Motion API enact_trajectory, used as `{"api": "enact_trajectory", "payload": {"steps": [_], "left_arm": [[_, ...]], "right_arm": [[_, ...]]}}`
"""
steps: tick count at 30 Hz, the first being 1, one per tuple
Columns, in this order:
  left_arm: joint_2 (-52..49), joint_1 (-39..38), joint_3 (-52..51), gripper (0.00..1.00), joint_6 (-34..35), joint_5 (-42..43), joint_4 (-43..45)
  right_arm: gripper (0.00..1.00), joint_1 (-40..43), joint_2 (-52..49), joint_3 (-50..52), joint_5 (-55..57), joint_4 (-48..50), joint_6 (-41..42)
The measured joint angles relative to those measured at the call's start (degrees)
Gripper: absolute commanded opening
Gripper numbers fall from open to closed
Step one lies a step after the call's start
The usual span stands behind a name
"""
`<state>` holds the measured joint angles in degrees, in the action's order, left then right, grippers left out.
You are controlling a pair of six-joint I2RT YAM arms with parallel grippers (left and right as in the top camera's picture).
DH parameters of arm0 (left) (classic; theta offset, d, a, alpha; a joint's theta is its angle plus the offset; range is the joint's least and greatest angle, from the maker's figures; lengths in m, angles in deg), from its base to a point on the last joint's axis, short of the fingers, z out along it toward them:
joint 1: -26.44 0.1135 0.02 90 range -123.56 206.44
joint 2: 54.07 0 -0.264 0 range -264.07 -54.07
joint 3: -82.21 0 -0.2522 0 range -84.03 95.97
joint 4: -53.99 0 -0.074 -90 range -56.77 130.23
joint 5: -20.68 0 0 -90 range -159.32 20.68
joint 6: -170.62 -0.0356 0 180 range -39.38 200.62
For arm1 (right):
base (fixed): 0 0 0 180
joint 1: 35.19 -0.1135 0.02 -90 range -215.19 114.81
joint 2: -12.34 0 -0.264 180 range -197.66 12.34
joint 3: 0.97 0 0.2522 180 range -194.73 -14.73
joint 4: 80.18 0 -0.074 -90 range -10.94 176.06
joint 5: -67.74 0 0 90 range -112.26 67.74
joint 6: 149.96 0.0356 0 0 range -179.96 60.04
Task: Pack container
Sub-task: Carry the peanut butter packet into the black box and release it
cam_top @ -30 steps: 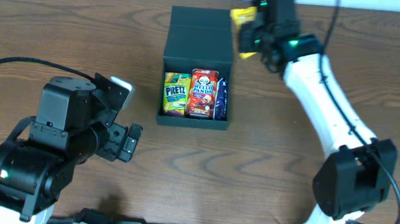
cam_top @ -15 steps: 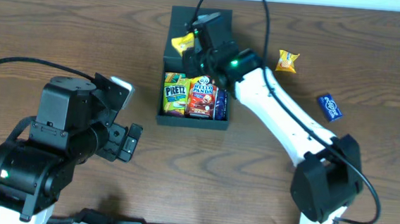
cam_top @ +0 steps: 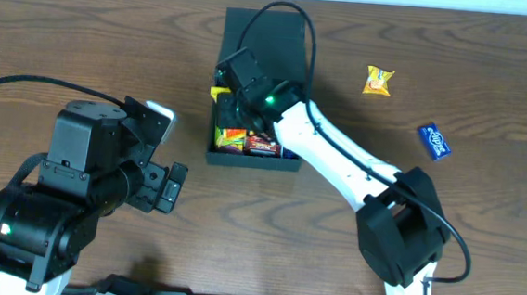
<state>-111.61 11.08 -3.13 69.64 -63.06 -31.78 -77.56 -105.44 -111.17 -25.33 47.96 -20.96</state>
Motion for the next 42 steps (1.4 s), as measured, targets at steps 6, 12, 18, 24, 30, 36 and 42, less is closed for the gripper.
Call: {"api": "enact_trajectory", "payload": {"steps": [6,12,18,24,30,36,42], "left_arm": [[0.0,0.0,0.0,0.95,0.0,0.0,0.0],[0.0,0.0,0.0,0.95,0.0,0.0,0.0],[0.0,0.0,0.0,0.95,0.0,0.0,0.0],[0.0,0.0,0.0,0.95,0.0,0.0,0.0],[0.0,0.0,0.0,0.95,0.0,0.02,0.0],[0.0,0.0,0.0,0.95,0.0,0.02,0.0],[0.0,0.0,0.0,0.95,0.0,0.0,-0.02]], "right_arm": [[0.14,-1.81,-0.04,0.0,3.04,-1.49,7.58],[0.15,-3.13,-0.04,0.0,5.09,-1.51,12.81],[0.24,-3.82,-0.92,0.0,6.05,-1.51,15.91],[0.29,-3.82,-1.42,0.0,6.64,-1.53,16.7],[0.62,-3.8,-1.44,0.0,7.43,-1.22,17.25],[0.7,-1.62,-1.31,0.0,7.63,-1.18,14.82],[0.81,4.02,2.43,0.0,7.8,-1.2,8.04]]}}
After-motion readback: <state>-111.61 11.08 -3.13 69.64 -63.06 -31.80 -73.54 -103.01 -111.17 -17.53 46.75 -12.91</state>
